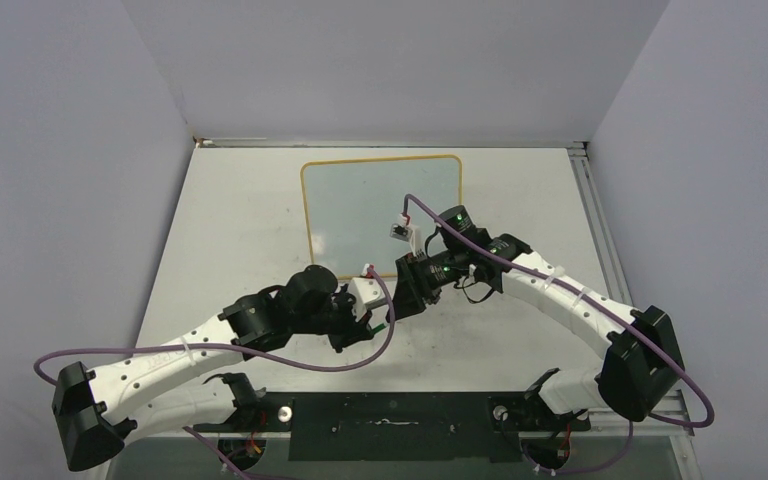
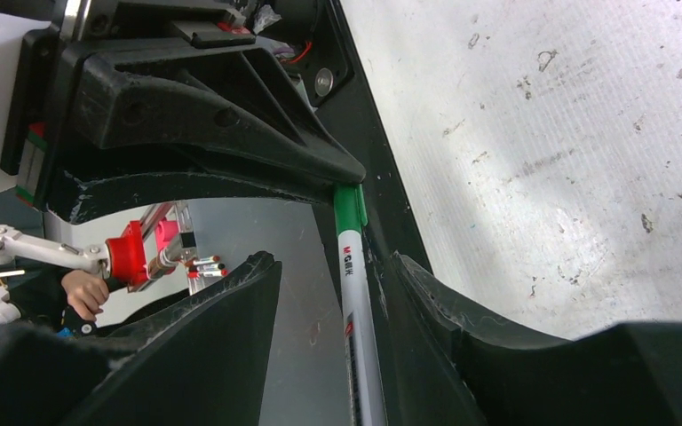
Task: Write a sentence on the whiteboard
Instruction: Open the whiteboard marker at the center of the board.
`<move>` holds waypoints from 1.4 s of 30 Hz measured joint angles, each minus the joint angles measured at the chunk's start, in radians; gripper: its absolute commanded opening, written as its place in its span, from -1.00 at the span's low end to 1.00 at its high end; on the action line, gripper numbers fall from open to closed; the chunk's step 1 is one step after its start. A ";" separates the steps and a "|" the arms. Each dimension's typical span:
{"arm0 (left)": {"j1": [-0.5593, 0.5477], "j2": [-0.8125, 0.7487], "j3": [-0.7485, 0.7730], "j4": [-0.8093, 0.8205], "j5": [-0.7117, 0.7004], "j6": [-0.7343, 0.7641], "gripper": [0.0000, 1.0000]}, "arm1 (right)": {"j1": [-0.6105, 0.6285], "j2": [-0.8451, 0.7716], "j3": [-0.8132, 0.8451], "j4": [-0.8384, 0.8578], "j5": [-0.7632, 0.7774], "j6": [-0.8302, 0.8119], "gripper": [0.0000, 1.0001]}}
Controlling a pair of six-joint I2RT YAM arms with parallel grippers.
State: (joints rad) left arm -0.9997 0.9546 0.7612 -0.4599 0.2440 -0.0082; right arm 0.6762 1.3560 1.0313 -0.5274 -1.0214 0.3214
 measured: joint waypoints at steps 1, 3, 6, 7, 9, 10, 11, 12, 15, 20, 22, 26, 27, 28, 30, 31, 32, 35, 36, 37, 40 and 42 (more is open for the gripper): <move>0.000 0.001 0.000 0.000 0.000 0.004 -1.00 | 0.003 0.001 0.000 -0.001 0.000 -0.002 -0.10; 0.000 0.003 0.000 -0.003 0.000 0.012 -1.00 | 0.006 0.001 0.000 -0.004 -0.001 -0.007 -0.15; 0.000 0.004 0.000 -0.006 0.000 0.018 -1.00 | 0.009 0.001 0.000 -0.009 -0.001 -0.016 -0.20; 0.000 0.004 0.000 -0.006 0.000 0.020 -1.00 | 0.013 0.001 0.000 -0.012 -0.001 -0.019 -0.20; 0.000 0.004 0.000 -0.007 0.000 0.021 -1.00 | 0.013 0.001 0.000 -0.019 -0.002 -0.026 -0.21; 0.000 0.004 0.000 -0.007 0.000 0.021 -1.00 | 0.013 0.001 -0.001 -0.022 -0.003 -0.027 -0.21; 0.000 0.004 0.000 -0.007 0.000 0.022 -1.00 | 0.013 0.001 -0.002 -0.025 -0.005 -0.030 -0.21; 0.000 0.004 0.000 -0.007 0.000 0.022 -1.00 | 0.013 0.001 -0.002 -0.027 -0.006 -0.031 -0.21; 0.000 0.004 0.000 -0.007 -0.001 0.024 -1.00 | 0.014 0.001 -0.010 -0.027 -0.008 -0.034 -0.22; 0.000 0.005 0.000 -0.014 0.000 0.029 -1.00 | 0.015 0.001 -0.029 -0.027 -0.008 -0.033 -0.32; 0.000 0.005 0.000 -0.016 0.000 0.031 -1.00 | 0.016 0.001 -0.032 -0.027 -0.008 -0.031 -0.39; 0.000 0.005 0.000 -0.018 0.000 0.034 -1.00 | 0.018 0.001 -0.034 -0.023 -0.008 -0.026 -0.71; 0.000 0.005 0.000 -0.019 0.000 0.035 -1.00 | 0.018 0.001 -0.034 -0.019 -0.006 -0.024 -0.85; 0.000 0.005 0.000 -0.019 0.000 0.037 -1.00 | 0.018 0.001 -0.035 -0.014 -0.003 -0.022 -0.89; 0.000 0.005 0.000 -0.023 -0.002 0.038 -0.76 | 0.018 -0.004 -0.044 0.002 0.006 -0.013 -0.89; 0.000 0.006 0.000 -0.023 -0.005 0.037 -0.19 | 0.018 -0.008 -0.052 0.012 0.010 -0.008 -0.89; 0.000 0.006 0.000 -0.023 -0.013 0.035 0.14 | 0.018 -0.017 -0.060 0.024 0.018 -0.001 -0.89; 0.013 0.003 0.000 -0.024 -0.045 0.011 0.48 | 0.016 -0.055 -0.072 0.056 0.048 0.018 -0.89; 0.031 -0.004 0.000 -0.023 -0.052 -0.005 0.55 | 0.012 -0.074 -0.076 0.071 0.060 0.028 -0.89; 0.061 -0.019 0.000 -0.020 -0.052 -0.024 0.61 | 0.010 -0.097 -0.081 0.092 0.073 0.038 -0.89; 0.161 -0.093 0.000 0.013 -0.036 -0.093 0.68 | -0.010 -0.188 -0.111 0.180 0.125 0.083 -0.89; 0.226 -0.161 -0.005 0.078 -0.022 -0.167 0.69 | -0.018 -0.268 -0.155 0.269 0.170 0.126 -0.89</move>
State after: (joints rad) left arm -0.7734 0.7933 0.7559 -0.3820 0.2222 -0.1757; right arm 0.6582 1.0878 0.8761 -0.2584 -0.8513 0.4473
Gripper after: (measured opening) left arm 0.835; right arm 0.152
